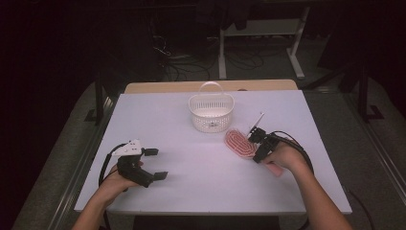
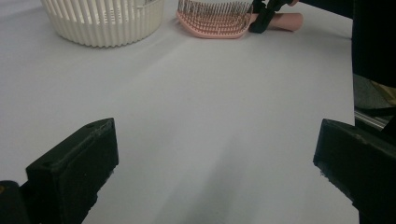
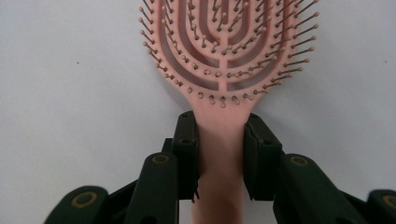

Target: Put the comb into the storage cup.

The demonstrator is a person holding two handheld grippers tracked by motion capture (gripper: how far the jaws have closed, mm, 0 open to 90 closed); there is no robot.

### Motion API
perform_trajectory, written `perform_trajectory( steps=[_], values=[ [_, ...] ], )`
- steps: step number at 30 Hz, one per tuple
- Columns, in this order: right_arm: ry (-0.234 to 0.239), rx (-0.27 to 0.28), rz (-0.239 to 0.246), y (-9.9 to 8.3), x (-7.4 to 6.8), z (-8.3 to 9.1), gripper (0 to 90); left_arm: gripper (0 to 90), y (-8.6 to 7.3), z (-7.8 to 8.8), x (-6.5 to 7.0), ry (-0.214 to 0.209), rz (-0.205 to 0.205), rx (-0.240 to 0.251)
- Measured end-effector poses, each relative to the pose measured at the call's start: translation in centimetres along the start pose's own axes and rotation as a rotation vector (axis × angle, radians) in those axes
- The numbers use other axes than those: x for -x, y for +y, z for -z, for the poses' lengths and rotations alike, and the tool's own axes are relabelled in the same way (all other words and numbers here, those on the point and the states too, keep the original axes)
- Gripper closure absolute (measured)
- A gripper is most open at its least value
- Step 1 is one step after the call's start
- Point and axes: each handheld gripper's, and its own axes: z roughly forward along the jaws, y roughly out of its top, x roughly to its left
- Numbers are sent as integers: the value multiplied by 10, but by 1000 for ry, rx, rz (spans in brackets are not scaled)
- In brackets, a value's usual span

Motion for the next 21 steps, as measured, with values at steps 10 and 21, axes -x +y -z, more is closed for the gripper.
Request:
perform_trajectory(
  steps=[10,21],
  values=[
    [7,14,-11,-2,1,1,690,0,0,-1,0,-3,-2,-6],
    [55,88,-32,-15,9,6,690,0,-1,0,0,2,1,-8]
  ],
)
